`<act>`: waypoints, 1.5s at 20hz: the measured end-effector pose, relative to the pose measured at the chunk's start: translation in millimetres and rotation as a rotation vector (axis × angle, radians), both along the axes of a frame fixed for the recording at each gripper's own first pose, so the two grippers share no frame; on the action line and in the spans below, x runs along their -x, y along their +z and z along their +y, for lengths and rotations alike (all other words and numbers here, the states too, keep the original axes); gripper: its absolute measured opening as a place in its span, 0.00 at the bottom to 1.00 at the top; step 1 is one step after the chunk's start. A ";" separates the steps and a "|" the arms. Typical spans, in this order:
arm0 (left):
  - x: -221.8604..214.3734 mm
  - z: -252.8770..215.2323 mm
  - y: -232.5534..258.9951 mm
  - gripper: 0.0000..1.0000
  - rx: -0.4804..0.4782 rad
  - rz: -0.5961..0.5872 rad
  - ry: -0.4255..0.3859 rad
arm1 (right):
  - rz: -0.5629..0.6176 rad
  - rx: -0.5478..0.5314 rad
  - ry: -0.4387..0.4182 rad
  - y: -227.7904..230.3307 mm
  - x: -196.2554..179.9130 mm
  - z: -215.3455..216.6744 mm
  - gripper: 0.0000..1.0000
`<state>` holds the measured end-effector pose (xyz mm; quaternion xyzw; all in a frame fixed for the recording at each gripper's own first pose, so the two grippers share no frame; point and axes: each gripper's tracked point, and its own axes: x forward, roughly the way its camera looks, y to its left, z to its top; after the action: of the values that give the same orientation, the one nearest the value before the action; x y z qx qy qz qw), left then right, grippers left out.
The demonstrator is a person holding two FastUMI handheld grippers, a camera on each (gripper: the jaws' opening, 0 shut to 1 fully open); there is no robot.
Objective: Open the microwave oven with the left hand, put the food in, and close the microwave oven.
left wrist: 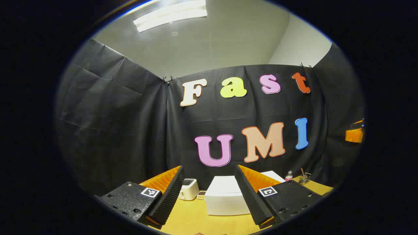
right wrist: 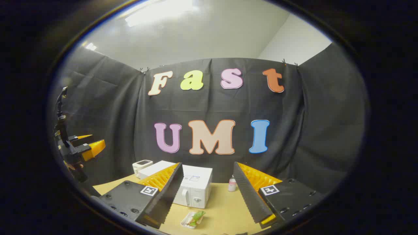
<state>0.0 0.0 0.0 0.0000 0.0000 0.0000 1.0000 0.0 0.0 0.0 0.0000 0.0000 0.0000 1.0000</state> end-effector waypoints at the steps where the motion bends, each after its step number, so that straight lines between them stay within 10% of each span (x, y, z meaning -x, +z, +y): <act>1: 1.1 -1.6 1.0 0.94 -0.001 -0.002 -0.004 | -0.004 0.001 -0.003 1.1 0.0 -1.7 0.96; 18: -0.3 -9.7 -15.3 0.94 0.033 0.039 -0.032 | -0.013 0.011 -0.007 2.3 1.2 -1.1 0.96; 30: -2.5 -57.1 -66.1 0.94 0.127 0.112 -0.190 | -0.009 0.033 -0.015 -23.8 1.5 -8.7 0.96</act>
<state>2.5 -57.1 -66.1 -0.0632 0.0560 -0.0949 0.9919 -1.5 -8.7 -23.8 -0.0165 -0.0043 -0.0077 0.9998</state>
